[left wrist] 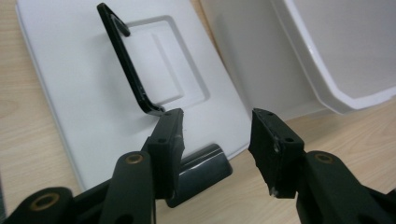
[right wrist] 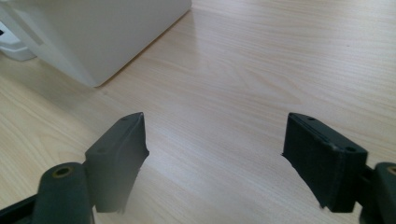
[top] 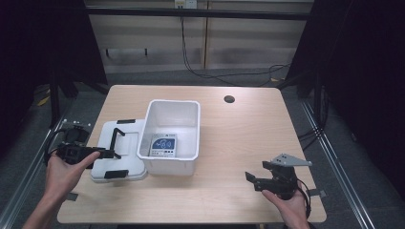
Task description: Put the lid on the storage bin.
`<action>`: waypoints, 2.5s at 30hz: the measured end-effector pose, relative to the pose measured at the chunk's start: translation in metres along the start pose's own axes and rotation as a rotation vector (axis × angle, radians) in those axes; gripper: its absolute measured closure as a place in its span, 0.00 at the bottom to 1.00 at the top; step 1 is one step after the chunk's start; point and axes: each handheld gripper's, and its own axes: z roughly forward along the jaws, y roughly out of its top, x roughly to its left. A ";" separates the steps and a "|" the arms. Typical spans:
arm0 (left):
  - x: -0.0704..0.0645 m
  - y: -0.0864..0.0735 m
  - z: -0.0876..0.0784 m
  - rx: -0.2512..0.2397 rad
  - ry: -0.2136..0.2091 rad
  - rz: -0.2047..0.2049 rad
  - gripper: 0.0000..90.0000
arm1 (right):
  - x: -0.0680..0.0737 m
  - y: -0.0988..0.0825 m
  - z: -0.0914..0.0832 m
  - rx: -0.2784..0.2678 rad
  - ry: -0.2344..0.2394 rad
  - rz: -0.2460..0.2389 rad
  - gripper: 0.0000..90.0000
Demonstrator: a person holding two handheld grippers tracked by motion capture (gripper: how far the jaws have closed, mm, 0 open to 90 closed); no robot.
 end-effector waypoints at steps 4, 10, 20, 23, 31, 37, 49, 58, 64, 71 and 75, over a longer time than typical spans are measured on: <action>0.002 0.011 0.004 0.040 0.046 0.006 0.56 | 0.000 0.000 0.000 0.005 0.003 0.000 0.24; 0.004 0.026 0.006 0.078 0.068 0.007 0.59 | 0.000 0.000 0.000 0.008 0.009 -0.001 0.24; 0.015 0.040 0.020 0.127 0.084 -0.066 0.58 | 0.001 0.000 0.001 0.014 0.008 -0.007 0.23; 0.019 0.045 0.026 0.178 0.086 -0.075 0.53 | 0.001 0.000 0.001 0.018 0.008 -0.007 0.23; 0.027 0.056 0.035 0.215 0.126 -0.108 0.64 | 0.001 0.000 0.002 0.019 0.005 -0.012 0.23; 0.028 0.063 0.044 0.243 0.154 -0.136 0.67 | 0.002 0.000 0.003 0.023 0.009 -0.010 0.23; 0.031 0.072 0.063 0.308 0.253 -0.170 0.77 | 0.001 0.000 0.004 0.035 0.015 -0.012 0.22; 0.033 0.078 0.078 0.333 0.275 -0.210 0.79 | 0.002 0.000 0.005 0.045 0.017 -0.018 0.22; 0.033 0.081 0.085 0.336 0.296 -0.231 0.80 | 0.002 0.000 0.007 0.052 0.026 -0.024 0.22; 0.037 0.078 0.093 0.334 0.283 -0.256 0.84 | 0.002 -0.001 0.007 0.057 0.030 -0.021 0.22; 0.037 0.079 0.095 0.340 0.273 -0.257 0.86 | 0.003 0.000 0.008 0.063 0.029 -0.021 0.22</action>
